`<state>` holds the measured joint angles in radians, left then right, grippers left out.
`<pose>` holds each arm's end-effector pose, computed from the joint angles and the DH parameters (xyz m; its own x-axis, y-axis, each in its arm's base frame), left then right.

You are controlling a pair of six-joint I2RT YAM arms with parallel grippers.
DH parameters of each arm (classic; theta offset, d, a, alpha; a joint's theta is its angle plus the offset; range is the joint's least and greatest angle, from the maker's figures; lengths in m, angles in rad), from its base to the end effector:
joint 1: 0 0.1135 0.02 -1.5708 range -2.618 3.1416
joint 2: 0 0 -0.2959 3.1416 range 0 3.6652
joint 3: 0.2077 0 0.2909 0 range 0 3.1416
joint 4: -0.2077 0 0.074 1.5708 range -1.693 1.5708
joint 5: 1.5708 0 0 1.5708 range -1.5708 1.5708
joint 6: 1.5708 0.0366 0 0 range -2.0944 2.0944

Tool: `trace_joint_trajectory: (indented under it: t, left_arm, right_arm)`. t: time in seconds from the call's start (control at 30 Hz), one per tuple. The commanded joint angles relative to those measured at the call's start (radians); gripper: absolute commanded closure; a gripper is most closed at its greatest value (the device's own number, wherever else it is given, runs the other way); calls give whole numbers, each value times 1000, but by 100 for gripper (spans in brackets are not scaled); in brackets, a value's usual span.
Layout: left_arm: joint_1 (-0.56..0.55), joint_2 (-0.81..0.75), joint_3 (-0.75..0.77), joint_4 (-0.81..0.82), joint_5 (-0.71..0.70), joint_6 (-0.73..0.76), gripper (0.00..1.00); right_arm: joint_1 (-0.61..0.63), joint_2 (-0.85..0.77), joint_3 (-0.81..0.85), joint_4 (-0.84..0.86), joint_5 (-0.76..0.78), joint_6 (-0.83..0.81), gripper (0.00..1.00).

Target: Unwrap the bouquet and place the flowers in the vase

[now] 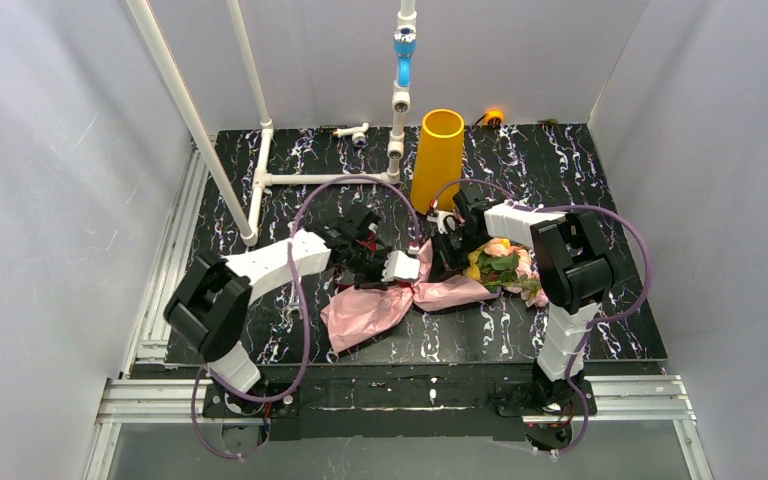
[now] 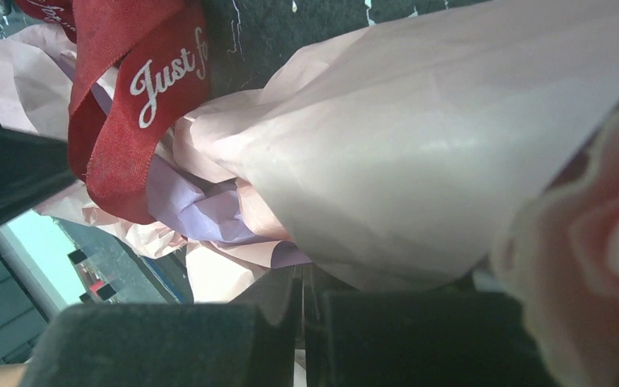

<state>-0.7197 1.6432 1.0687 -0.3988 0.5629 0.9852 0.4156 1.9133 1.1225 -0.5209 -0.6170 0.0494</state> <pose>0.2669 -0.2599 0.2175 0.3091 0.6663 -0.6786 0.9510 -0.2120 0.2250 0.3472 0.1764 0.1317 -0.9062 -0.3559 -0.2283 -0.4207 0.7048 0.5712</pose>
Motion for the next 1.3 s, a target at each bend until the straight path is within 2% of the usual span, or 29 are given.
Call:
trace_joint_trajectory:
  t: [0.0, 0.3, 0.5, 0.7, 1.07, 1.17, 1.27]
  left_arm:
    - [-12, -127, 38, 25, 97, -98, 83]
    - [-69, 15, 145, 81, 37, -159, 84]
    - [-74, 78, 130, 100, 7, -147, 82]
    - [-73, 127, 112, 99, -43, -147, 73]
    - [-74, 193, 113, 89, -89, -159, 66]
    - [-74, 198, 128, 91, -98, -199, 84]
    - [-67, 178, 144, 103, -104, -301, 93]
  right_arm:
    - [28, 123, -97, -57, 246, -63, 99]
    - [29, 129, -94, -57, 241, -61, 99]
    - [28, 119, -101, -52, 245, -65, 99]
    - [28, 124, -99, -51, 244, -65, 99]
    - [29, 133, -94, -57, 241, -68, 99]
    - [29, 132, -98, -55, 246, -68, 99]
    - [29, 134, -96, -54, 256, -66, 99]
